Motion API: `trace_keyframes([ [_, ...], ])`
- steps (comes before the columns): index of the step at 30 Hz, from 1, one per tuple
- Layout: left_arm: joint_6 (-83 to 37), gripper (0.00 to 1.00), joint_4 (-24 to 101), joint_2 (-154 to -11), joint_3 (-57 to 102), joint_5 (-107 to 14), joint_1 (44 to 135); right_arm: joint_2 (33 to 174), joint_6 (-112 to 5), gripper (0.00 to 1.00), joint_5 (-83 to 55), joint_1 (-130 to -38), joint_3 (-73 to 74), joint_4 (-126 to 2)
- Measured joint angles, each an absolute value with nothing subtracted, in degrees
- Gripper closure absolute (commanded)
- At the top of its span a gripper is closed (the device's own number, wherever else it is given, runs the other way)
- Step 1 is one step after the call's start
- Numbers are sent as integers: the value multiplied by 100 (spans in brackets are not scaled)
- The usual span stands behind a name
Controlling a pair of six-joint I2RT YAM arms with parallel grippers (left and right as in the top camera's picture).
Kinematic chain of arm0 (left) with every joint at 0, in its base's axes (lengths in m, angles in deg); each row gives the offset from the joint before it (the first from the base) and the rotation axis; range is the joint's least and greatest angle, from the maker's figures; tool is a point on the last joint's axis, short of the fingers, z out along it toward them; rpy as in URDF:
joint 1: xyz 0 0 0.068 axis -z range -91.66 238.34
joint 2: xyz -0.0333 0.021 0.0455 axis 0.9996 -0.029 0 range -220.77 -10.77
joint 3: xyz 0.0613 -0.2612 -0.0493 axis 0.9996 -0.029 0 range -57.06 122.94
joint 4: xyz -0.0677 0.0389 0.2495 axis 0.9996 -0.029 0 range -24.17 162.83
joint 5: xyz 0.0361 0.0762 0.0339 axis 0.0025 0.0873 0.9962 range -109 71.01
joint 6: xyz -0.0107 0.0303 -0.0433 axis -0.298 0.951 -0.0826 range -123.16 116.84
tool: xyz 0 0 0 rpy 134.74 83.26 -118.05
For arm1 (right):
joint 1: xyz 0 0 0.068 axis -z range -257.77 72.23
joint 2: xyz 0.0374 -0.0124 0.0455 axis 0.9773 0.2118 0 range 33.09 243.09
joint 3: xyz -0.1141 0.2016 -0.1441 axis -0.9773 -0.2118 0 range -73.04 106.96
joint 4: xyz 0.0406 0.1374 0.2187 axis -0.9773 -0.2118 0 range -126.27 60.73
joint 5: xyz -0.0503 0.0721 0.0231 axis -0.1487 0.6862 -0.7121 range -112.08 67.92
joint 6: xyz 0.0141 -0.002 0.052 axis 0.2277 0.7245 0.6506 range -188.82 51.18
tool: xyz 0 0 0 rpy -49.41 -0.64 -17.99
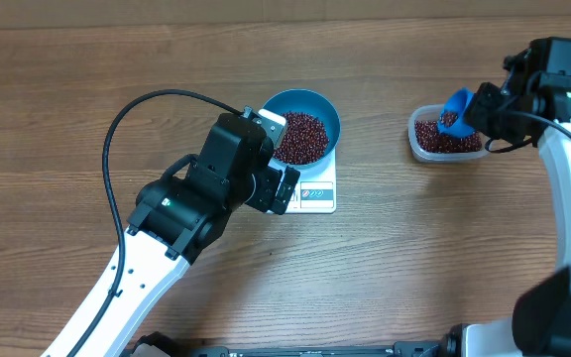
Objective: Scoop item into bowl and weigh 150g on scale
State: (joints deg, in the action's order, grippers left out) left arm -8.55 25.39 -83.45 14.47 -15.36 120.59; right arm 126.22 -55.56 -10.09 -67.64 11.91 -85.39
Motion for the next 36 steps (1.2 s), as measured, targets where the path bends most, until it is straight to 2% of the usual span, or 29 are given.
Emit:
trace_keyframes([
  [11, -855, 1, 2553, -8345, 1447, -1536, 12059, 12388, -5582, 96, -837, -6764, 1191, -8697],
  [28, -855, 0, 2566, -8345, 1447, -1536, 12059, 12388, -5967, 96, 1758, -6806, 1191, -8439],
  [36, -855, 0, 2568, -8345, 1447, -1538, 12059, 12388, -5987, 96, 1972, -7538, 1191, -8061],
])
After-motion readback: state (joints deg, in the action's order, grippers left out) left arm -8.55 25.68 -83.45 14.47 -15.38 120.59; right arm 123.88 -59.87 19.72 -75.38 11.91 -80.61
